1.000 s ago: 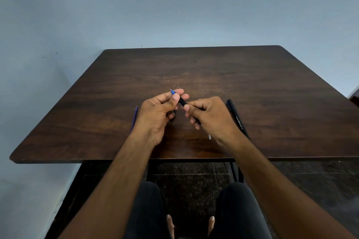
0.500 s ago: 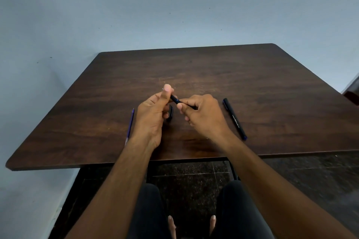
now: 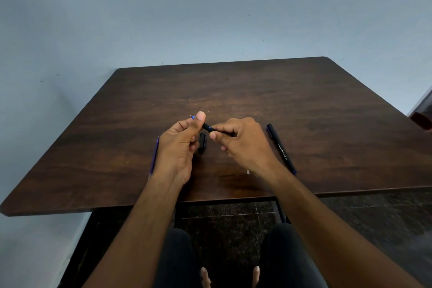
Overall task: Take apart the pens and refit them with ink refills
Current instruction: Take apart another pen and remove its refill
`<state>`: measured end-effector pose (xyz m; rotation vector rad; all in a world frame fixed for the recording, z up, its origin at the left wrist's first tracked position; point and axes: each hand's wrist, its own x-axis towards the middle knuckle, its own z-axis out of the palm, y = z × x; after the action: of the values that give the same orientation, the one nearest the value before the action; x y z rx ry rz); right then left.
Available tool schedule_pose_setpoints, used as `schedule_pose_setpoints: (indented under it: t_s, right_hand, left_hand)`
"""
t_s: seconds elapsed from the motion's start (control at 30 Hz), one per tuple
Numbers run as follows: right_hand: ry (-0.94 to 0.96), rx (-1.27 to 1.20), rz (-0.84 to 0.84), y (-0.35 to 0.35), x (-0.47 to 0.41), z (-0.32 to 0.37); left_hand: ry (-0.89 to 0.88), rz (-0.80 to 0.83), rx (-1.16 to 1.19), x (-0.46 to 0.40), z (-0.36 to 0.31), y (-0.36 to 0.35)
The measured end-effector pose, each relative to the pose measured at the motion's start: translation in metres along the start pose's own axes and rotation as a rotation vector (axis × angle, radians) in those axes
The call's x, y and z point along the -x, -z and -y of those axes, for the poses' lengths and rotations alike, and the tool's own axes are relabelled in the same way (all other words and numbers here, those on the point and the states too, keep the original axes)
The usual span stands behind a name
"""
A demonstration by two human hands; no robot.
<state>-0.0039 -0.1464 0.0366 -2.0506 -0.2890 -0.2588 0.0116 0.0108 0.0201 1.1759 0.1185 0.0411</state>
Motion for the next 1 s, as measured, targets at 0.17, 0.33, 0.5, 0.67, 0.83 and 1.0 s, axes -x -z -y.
schedule_pose_setpoints:
  t_s: [0.17, 0.33, 0.5, 0.67, 0.83, 1.0]
  right_hand:
    - [-0.008, -0.009, -0.014, 0.001, 0.000, -0.001]
    - [-0.030, -0.012, -0.004, 0.002, 0.000, -0.002]
    - [-0.043, -0.033, 0.007, 0.001, 0.001, -0.003]
    - [-0.034, -0.043, 0.019, 0.000, 0.000, -0.003]
    - [-0.028, -0.033, 0.016, -0.002, 0.001, -0.004]
    - [-0.058, -0.060, -0.003, 0.001, -0.001, -0.005]
  left_hand:
    - [0.029, 0.197, 0.010, 0.004, -0.005, -0.002]
    - [0.013, 0.249, -0.032, 0.010, -0.006, -0.002]
    - [-0.011, 0.119, -0.042, 0.011, -0.003, -0.003]
    - [-0.016, -0.041, -0.075, 0.009, -0.004, -0.006]
    - [0.027, -0.058, -0.089, 0.010, -0.005, -0.010]
    - [0.044, 0.155, -0.076, 0.012, -0.009, -0.007]
